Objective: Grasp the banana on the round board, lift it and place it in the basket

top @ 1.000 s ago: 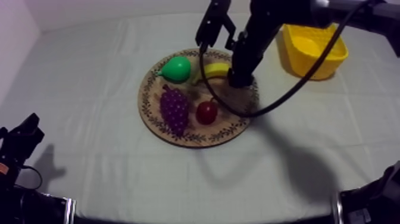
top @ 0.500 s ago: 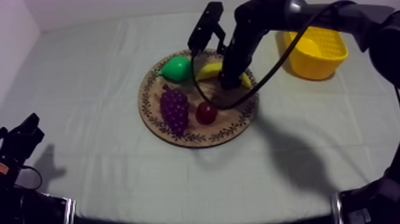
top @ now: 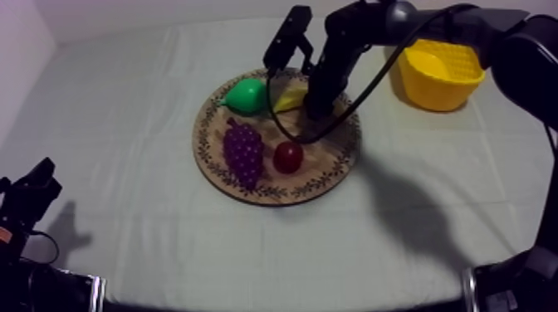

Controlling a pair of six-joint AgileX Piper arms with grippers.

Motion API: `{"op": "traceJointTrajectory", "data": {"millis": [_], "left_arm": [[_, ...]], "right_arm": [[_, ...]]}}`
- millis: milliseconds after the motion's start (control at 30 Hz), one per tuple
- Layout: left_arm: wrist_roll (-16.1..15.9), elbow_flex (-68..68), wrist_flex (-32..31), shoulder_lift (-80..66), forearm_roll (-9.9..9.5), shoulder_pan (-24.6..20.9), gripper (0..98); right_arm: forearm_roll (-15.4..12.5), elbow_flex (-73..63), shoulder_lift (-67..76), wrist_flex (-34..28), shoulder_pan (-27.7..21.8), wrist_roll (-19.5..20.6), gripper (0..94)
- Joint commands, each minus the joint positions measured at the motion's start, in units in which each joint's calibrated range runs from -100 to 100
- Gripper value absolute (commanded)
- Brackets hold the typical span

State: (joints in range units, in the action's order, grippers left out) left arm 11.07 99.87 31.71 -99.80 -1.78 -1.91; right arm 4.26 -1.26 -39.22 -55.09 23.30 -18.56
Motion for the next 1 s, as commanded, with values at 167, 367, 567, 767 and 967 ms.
{"op": "traceJointTrajectory", "data": {"millis": [167,367,567,767,967], "left_arm": [[0.0,0.0,0.0,0.0,0.00,0.0,0.1],[0.0,0.0,0.0,0.0,0.00,0.0,0.1],[0.0,0.0,0.0,0.0,0.00,0.0,0.1],[0.0,0.0,0.0,0.0,0.00,0.0,0.1],[0.0,0.0,0.0,0.0,0.00,0.0,0.1]], "right_arm": [[0.2,0.0,-1.2,1.3,-0.3,-0.2,29.8],[0.1,-0.2,-1.6,1.8,-0.5,0.1,21.7],[0.4,-1.8,-0.7,1.5,-0.7,1.4,22.1],[0.5,-7.1,1.1,-3.2,-1.2,2.2,21.0],[1.3,-12.9,3.0,-9.0,-2.3,3.4,21.4]]}}
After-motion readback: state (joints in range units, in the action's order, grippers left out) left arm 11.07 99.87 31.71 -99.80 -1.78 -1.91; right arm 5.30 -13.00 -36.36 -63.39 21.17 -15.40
